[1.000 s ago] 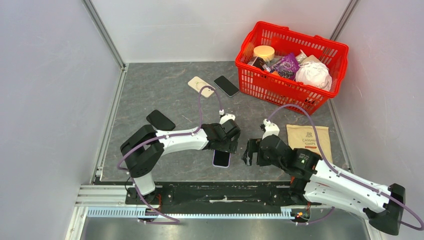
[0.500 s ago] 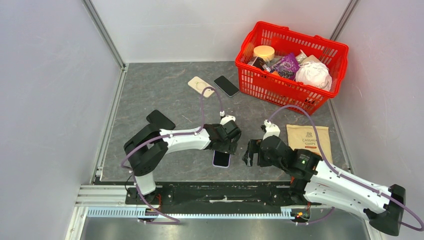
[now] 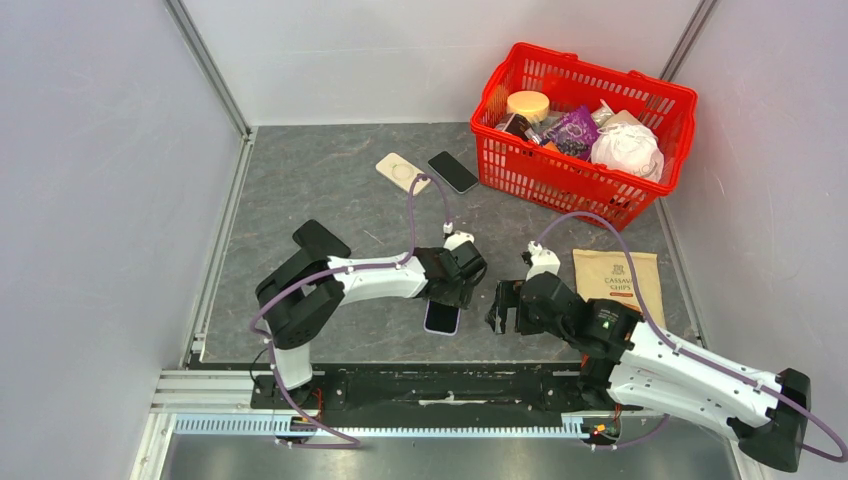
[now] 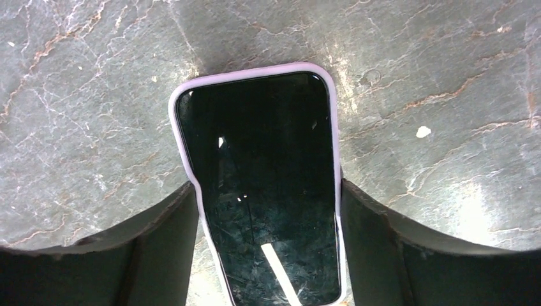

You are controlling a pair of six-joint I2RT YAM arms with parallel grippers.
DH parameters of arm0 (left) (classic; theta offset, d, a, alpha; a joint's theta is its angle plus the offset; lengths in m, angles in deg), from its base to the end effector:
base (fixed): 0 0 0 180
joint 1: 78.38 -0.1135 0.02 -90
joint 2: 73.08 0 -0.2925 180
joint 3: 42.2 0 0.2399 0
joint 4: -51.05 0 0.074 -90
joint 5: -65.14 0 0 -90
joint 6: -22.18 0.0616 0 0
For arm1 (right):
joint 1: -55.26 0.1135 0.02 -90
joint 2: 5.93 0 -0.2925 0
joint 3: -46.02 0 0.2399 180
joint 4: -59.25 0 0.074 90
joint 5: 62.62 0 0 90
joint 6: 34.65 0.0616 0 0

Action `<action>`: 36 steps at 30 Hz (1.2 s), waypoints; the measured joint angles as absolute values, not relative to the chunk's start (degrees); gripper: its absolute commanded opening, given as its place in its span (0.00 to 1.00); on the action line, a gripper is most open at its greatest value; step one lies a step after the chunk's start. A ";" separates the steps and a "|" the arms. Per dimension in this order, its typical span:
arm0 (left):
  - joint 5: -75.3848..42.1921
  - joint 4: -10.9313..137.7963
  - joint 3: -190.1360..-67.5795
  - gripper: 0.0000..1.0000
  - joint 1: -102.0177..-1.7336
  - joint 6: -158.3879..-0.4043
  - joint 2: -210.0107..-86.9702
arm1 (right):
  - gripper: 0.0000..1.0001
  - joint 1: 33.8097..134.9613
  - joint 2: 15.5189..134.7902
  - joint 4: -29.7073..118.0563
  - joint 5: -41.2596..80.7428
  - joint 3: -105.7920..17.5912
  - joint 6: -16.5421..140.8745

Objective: Put the phone into the phone case

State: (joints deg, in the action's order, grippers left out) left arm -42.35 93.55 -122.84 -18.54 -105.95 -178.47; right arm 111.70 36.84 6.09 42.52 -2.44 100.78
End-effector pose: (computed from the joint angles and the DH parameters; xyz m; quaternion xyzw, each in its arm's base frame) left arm 0.2003 -0.3079 0.1727 0.1530 0.9573 -0.0493 0.2404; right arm 0.0876 0.1029 0.2376 -0.0411 0.9241 0.2018 0.3219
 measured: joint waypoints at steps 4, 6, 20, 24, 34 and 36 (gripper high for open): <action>-42.62 93.39 -122.86 0.44 -18.56 -106.78 -178.27 | 0.93 111.70 36.22 6.12 42.52 -2.22 100.80; -42.49 93.24 -122.62 0.39 -18.89 -107.08 -178.01 | 0.92 111.70 35.85 6.12 42.52 -2.12 100.87; -42.16 93.59 -120.26 0.36 -34.98 -108.52 -173.57 | 0.92 111.70 36.33 6.20 42.47 -1.59 100.89; -43.43 95.29 -123.78 0.36 -41.93 -108.59 -173.53 | 0.92 111.70 38.32 6.64 42.17 -1.59 100.82; -43.82 95.86 -134.99 0.36 -57.23 -108.68 -179.67 | 0.92 111.70 40.49 7.93 40.90 -1.59 100.89; -43.64 96.02 -136.54 0.36 -59.22 -108.68 -181.94 | 0.92 111.70 40.55 8.02 40.75 -1.50 100.96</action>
